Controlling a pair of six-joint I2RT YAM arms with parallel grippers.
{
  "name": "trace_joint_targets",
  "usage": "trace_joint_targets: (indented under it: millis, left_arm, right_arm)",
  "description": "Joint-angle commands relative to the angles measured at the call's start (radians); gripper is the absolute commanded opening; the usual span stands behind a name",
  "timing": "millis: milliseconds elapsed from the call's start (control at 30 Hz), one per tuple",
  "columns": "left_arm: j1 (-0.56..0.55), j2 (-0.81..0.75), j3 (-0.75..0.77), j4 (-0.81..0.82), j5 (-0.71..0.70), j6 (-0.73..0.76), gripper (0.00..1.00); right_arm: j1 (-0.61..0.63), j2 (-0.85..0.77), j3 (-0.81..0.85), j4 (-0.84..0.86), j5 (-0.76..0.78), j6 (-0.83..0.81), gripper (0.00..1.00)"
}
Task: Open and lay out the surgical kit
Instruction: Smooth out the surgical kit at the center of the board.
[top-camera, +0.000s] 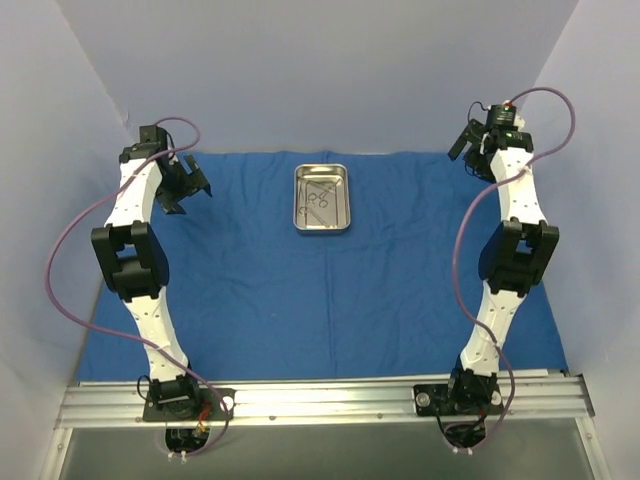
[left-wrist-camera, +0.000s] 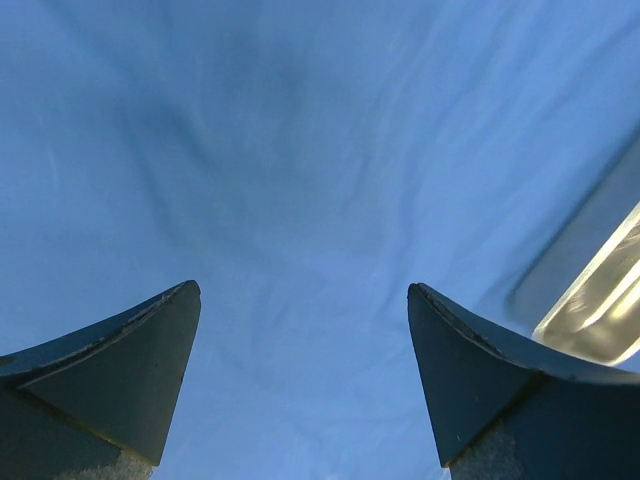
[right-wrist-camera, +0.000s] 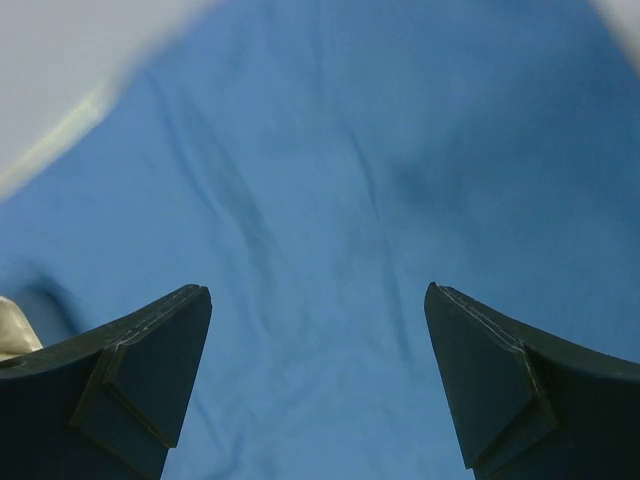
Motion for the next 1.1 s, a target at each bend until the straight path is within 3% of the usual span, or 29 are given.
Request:
trace_joint_targets:
  millis: [0, 267, 667, 1067]
  left_arm:
    - [-0.014, -0.107, -0.133, 0.019, -0.059, -0.015, 0.94]
    - [-0.017, -0.134, -0.338, -0.066, -0.238, 0.013, 0.94]
    - [-0.014, -0.221, -0.568, 0.002, -0.248, 0.016, 0.94]
    - [0.012, -0.187, -0.695, 0.042, -0.217, 0.013, 0.94]
  right_arm:
    - [0.009, -0.072, -0.171, -0.044, -0.004, 0.017, 0.91]
    - [0.105, -0.110, -0.438, -0.067, 0.215, -0.044, 0.93]
    - [0.107, -0.228, -0.740, 0.059, 0.188, -0.065, 0.95]
    - [0.099, -0.245, -0.889, 0.090, 0.160, -0.026, 0.95]
